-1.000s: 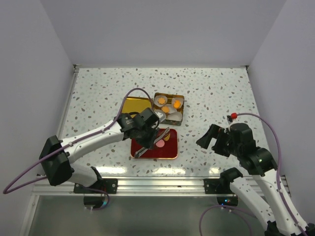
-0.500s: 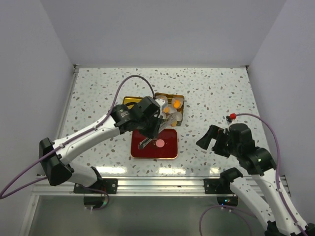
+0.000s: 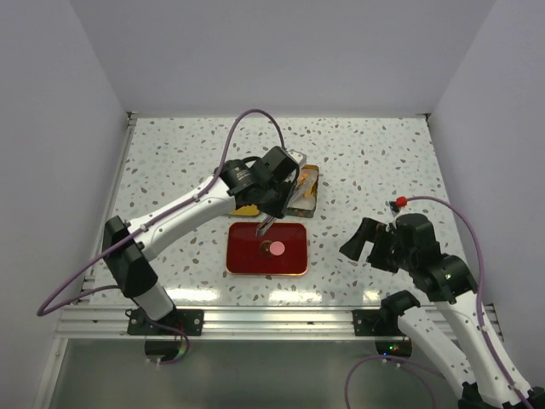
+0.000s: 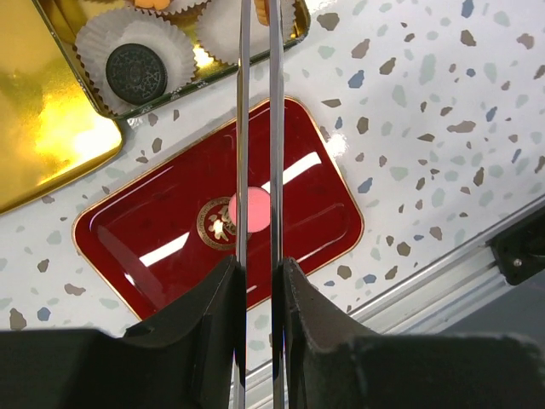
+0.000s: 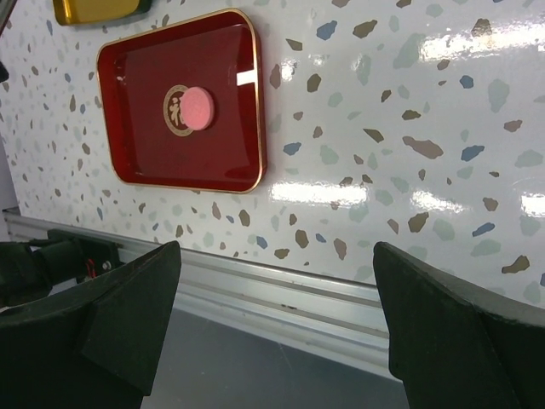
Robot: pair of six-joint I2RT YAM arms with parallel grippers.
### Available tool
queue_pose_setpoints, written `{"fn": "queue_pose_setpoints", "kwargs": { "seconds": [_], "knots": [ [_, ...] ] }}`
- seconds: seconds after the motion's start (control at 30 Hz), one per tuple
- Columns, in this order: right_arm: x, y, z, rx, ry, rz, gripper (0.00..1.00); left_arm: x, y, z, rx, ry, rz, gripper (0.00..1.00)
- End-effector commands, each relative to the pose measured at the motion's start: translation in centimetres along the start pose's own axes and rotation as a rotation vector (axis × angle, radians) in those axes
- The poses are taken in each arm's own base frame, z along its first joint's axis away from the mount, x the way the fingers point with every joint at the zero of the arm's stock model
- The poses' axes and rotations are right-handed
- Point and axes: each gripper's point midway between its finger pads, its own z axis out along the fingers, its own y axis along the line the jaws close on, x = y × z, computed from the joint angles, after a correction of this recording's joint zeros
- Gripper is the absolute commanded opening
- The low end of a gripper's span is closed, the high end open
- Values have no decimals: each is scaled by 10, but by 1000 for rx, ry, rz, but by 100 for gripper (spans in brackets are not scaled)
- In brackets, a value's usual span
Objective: Pack the cookies
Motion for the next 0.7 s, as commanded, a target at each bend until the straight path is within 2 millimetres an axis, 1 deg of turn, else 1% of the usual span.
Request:
{"fn": "queue_pose_setpoints", "kwargs": {
  "seconds": [0.0, 0.1, 0.17, 0.27, 0.37, 0.4, 0.5, 0.63, 0.67],
  "knots": [
    [-5, 6, -11, -23, -17, -35, 99, -27, 3, -1, -6, -78, 5, 12],
    [-4, 3, -13, -11, -15, -50, 99, -26, 7, 11, -23, -62, 5, 12],
    [-4, 1, -14, -1, -15, -56, 99, -26, 6, 16, -22, -59, 8, 12],
    [-4, -1, -15, 12, -14, -72, 99, -24, 7, 24, -31, -46, 9, 15],
    [-4, -3, -15, 20, -11, -81, 99, -21, 9, 32, -41, -32, 11, 22],
    [-4, -3, -15, 22, -10, -86, 99, -20, 9, 34, -43, -28, 10, 27],
    [-4, -4, -15, 27, -12, -92, 99, -19, 8, 38, -44, -22, 9, 36],
    [-5, -5, -15, 32, -10, -99, 99, -19, 9, 40, -49, -21, 9, 40],
    [-5, -5, -14, 33, -11, -98, 99, -19, 9, 40, -50, -19, 9, 44]
  ]
}}
